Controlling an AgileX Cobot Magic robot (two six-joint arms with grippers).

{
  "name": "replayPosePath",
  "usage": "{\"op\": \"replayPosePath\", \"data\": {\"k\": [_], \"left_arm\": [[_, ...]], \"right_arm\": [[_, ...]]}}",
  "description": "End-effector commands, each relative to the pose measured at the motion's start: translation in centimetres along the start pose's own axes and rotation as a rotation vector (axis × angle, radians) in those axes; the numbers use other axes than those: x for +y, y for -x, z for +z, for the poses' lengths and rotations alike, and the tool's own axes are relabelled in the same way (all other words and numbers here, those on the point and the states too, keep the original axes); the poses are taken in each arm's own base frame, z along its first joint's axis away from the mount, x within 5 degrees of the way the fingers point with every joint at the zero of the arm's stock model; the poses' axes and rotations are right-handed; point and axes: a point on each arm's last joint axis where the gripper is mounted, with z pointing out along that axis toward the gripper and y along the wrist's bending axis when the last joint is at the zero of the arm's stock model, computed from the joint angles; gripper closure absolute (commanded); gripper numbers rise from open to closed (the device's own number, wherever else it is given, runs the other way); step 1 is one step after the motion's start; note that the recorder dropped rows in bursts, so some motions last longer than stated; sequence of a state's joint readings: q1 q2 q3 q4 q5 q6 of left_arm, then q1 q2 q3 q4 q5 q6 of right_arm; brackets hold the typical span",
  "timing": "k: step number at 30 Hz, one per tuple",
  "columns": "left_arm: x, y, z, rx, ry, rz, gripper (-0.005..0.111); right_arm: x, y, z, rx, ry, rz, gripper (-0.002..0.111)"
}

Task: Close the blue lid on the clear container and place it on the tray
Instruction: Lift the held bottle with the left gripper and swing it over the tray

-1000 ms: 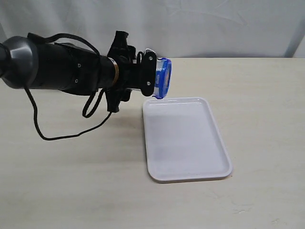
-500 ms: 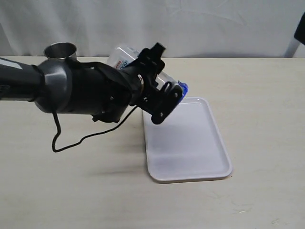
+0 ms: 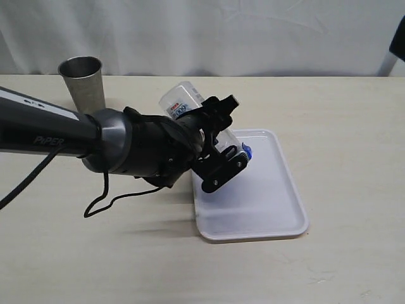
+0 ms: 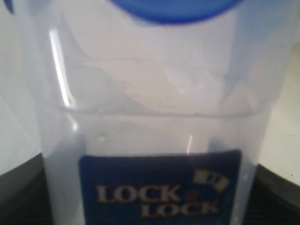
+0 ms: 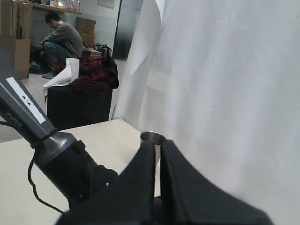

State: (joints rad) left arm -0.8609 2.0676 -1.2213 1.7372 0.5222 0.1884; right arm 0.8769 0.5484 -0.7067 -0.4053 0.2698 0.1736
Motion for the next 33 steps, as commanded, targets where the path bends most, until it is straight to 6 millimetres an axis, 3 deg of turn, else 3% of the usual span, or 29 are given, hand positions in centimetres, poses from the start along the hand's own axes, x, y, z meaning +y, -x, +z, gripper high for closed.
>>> {"op": "replayPosePath", "data": {"k": [1,8,13,19,25,28,33], "left_arm": [[0.5,0.1,-0.2,-0.024,0.022,-0.012,0.107],[0.8,1.3,-0.3,-0.157,0.032,-0.178,0.107],[1.3,2.1,-0.5,-0.288,0.010,-0.495,0.107],[3.6,2.1,-0.8,-0.506,0.000,-0.763,0.107],[5.2,0.6,-0.9,-0.736,-0.029,-0.982,0.107],[5.8,-0.6,-1.2,-0.931,-0.030,-1.123,0.107],[6.4,-3.6,-1.6,-1.195,0.071,-1.362,0.107]], "right_arm": [[0.0,0.0,-0.1,-0.009,0.002,0.014,0.104],[0.0,0.0,-0.1,-0.009,0.002,0.014,0.104],[0.0,0.0,-0.1,-0.009,0.002,0.014,0.104],[0.0,0.0,-0.1,-0.013,0.002,0.014,0.104],[0.0,0.0,-0.1,-0.013,0.002,0.014,0.104],[0.0,0.0,-0.1,-0.013,0.002,0.014,0.104],[0.0,0.0,-0.1,-0.013,0.002,0.014,0.104]]}}
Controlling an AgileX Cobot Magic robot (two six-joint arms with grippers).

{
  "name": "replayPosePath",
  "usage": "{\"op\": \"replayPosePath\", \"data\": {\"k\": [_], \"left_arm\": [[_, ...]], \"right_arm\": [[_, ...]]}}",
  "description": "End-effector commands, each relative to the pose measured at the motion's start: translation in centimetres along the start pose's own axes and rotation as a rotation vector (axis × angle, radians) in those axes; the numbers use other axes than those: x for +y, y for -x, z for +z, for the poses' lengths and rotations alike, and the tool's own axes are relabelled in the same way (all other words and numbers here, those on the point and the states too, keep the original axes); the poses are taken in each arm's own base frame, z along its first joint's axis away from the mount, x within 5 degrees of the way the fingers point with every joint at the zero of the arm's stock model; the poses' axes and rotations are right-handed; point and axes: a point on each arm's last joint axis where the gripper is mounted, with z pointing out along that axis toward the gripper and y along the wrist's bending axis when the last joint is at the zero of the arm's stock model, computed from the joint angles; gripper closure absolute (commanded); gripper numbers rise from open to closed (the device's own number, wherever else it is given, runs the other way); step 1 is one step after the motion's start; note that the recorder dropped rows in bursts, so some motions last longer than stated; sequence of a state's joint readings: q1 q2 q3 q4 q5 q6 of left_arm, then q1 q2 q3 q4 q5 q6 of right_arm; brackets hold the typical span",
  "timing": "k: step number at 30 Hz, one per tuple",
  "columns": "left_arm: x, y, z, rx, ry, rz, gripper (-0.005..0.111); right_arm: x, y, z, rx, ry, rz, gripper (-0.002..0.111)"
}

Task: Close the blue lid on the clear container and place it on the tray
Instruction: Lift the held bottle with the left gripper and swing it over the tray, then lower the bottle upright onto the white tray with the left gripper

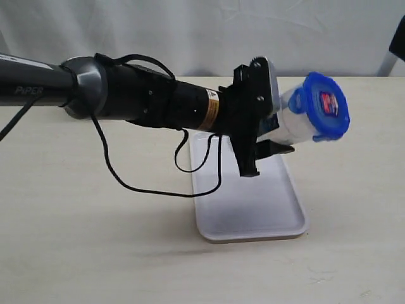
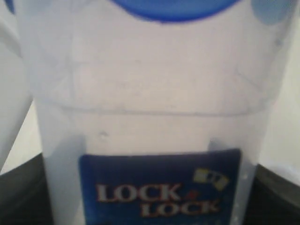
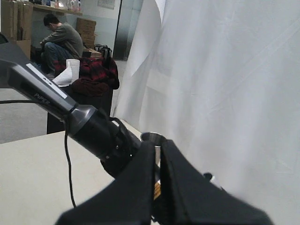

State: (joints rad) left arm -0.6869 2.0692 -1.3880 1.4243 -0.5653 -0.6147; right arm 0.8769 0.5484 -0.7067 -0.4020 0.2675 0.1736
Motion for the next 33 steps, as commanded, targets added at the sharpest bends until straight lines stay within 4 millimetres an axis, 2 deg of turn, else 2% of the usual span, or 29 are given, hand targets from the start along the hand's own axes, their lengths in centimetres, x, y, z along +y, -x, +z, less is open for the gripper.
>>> {"op": "replayPosePath", "data": {"k": [1,6,11,14,20,33], "left_arm": [[2.4,1.1,-1.8,-0.275,0.055,-0.187,0.107],[3.4,1.1,-2.6,-0.434,0.085,-0.289,0.107],[2.9,-0.7,-1.2,-0.575,0.095,-0.394,0.107],[2.1,-3.3,0.3,-0.542,0.102,-0.436,0.107],[0.9,-6.4,2.0,-0.490,0.116,-0.471,0.107],[-1.2,-9.5,3.6,-0.406,0.061,-0.481,0.107]], "right_arm": [[0.0,0.0,-0.1,-0.010,0.001,0.011,0.104],[0.0,0.0,-0.1,-0.014,0.002,0.011,0.104],[0.0,0.0,-0.1,-0.014,0.002,0.011,0.104],[0.0,0.0,-0.1,-0.014,0.002,0.011,0.104],[0.0,0.0,-0.1,-0.014,0.002,0.011,0.104],[0.0,0.0,-0.1,-0.014,0.002,0.011,0.104]]}}
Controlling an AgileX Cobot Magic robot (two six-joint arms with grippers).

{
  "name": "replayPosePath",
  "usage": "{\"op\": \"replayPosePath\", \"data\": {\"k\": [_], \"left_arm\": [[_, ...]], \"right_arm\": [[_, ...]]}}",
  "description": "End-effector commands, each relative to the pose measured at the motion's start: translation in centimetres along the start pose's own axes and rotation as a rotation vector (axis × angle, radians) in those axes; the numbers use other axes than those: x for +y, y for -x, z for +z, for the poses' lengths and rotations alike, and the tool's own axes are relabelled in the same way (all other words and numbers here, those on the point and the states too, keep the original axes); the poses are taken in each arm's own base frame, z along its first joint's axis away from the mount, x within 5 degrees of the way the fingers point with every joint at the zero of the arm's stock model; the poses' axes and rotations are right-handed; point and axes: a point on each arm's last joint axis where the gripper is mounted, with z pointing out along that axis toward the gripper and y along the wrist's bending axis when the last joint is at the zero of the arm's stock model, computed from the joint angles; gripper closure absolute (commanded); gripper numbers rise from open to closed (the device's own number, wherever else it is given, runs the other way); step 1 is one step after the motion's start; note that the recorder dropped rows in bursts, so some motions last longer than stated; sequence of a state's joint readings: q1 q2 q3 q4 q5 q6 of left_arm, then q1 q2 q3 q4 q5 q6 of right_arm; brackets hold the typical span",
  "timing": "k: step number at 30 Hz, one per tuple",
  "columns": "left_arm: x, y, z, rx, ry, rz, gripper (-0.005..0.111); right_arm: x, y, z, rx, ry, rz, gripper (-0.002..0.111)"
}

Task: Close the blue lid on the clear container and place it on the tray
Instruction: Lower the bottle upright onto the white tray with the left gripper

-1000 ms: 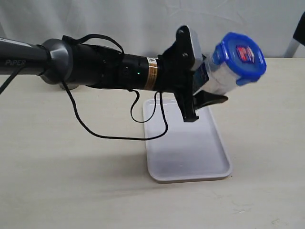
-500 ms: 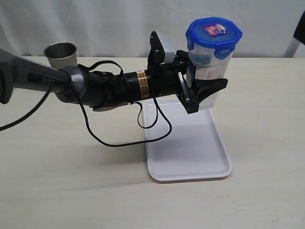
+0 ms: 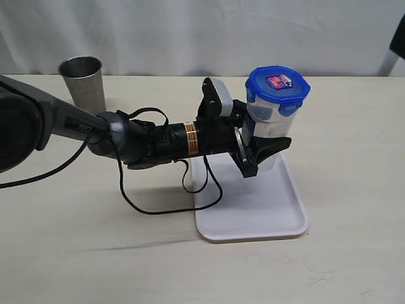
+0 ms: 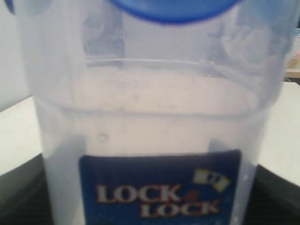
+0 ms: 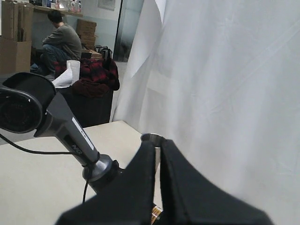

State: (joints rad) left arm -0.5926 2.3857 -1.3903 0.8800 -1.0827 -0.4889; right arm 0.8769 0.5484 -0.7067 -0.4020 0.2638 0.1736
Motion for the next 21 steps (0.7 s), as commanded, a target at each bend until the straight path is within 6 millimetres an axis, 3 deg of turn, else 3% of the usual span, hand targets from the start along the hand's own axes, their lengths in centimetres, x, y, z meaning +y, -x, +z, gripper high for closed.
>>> {"op": "replayPosePath", "data": {"k": [1,11,21], "left_arm": [[0.0,-0.7,0.1,-0.005,-0.006,-0.009,0.107],[-0.4,-3.9,0.0,0.018,-0.023,-0.068,0.107],[-0.4,-4.0,0.0,0.018,-0.017,-0.082,0.104]], "right_arm": [[0.0,0.0,-0.1,-0.011,0.001,0.011,0.104],[0.1,0.0,-0.1,-0.009,0.004,0.025,0.104],[0.1,0.0,-0.1,-0.009,0.004,0.025,0.104]]}}
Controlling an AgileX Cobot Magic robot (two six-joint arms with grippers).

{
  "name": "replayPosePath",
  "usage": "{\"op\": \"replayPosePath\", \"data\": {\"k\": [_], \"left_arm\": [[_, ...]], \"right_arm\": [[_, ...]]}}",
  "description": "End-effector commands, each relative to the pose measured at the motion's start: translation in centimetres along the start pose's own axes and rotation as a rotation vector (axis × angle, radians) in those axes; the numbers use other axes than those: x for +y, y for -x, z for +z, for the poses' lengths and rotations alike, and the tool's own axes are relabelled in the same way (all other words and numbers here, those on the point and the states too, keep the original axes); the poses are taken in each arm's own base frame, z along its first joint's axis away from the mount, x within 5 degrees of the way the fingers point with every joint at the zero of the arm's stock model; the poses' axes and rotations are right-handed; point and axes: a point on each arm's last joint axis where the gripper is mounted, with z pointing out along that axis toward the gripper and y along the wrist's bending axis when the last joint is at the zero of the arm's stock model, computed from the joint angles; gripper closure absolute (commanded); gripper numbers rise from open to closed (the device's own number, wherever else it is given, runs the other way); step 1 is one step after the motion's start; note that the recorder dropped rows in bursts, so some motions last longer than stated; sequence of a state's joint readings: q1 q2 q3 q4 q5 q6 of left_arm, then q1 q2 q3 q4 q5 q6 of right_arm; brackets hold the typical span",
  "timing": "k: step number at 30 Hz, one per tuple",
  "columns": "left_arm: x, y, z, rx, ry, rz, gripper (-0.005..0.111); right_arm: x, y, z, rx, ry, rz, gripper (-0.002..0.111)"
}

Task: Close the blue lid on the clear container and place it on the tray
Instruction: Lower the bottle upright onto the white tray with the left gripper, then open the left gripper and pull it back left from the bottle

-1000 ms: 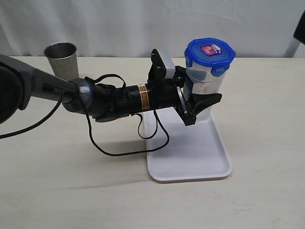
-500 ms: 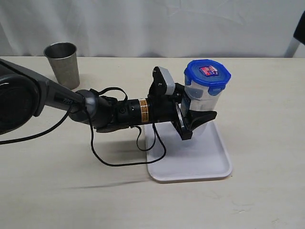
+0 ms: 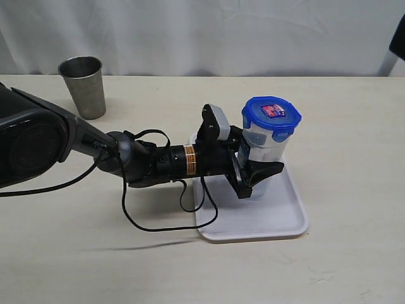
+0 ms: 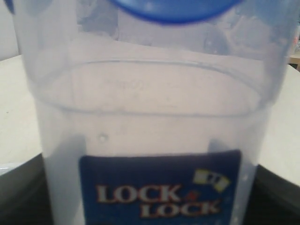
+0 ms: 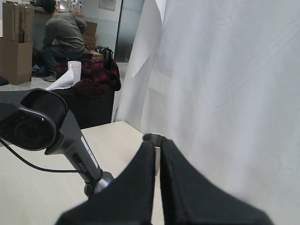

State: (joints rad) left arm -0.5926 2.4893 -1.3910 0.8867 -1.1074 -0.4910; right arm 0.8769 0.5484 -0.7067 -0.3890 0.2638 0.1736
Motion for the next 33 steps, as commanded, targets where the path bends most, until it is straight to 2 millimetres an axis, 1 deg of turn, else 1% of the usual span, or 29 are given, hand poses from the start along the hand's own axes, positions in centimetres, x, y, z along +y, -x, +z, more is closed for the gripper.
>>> {"op": "replayPosePath", "data": {"k": [1,3,4,6,8,9,11,19,23,25,30,33], "left_arm": [[0.0,0.7,0.1,-0.037,0.000,-0.012,0.100],[0.0,0.7,0.1,-0.037,0.000,-0.012,0.086],[0.0,0.7,0.1,-0.037,0.000,-0.012,0.076],[0.0,0.7,0.1,-0.037,0.000,-0.012,0.054],[0.1,0.6,0.1,-0.027,0.008,-0.012,0.028],[0.2,0.5,0.1,-0.015,0.014,-0.014,0.019],[0.3,0.3,0.1,0.011,0.016,-0.006,0.009],[1.0,0.2,-0.7,0.022,0.014,0.013,0.008],[1.3,-0.1,-1.4,0.059,-0.029,0.046,0.008],[1.6,-0.2,-1.8,0.070,-0.046,0.034,0.008],[1.6,0.0,-2.6,0.040,-0.108,0.032,0.008],[1.8,0.1,-2.9,0.038,-0.117,0.039,0.008]], "right_arm": [[0.0,0.0,-0.1,-0.010,0.001,0.012,0.104],[0.0,0.0,-0.1,-0.010,0.001,0.012,0.104],[0.0,0.0,-0.1,-0.010,0.001,0.012,0.104],[0.0,0.0,-0.1,-0.010,0.001,0.012,0.104],[0.0,0.0,-0.1,-0.009,0.003,0.019,0.104],[0.0,0.0,-0.1,-0.009,0.003,0.019,0.104],[0.0,0.0,-0.1,-0.009,0.003,0.019,0.104],[0.0,0.0,-0.1,-0.009,0.003,0.019,0.104],[0.0,0.0,-0.1,-0.009,0.003,0.019,0.104],[0.0,0.0,-0.1,-0.009,0.003,0.019,0.104],[0.0,0.0,-0.1,-0.009,0.003,0.019,0.104],[0.0,0.0,-0.1,-0.009,0.003,0.019,0.104]]}}
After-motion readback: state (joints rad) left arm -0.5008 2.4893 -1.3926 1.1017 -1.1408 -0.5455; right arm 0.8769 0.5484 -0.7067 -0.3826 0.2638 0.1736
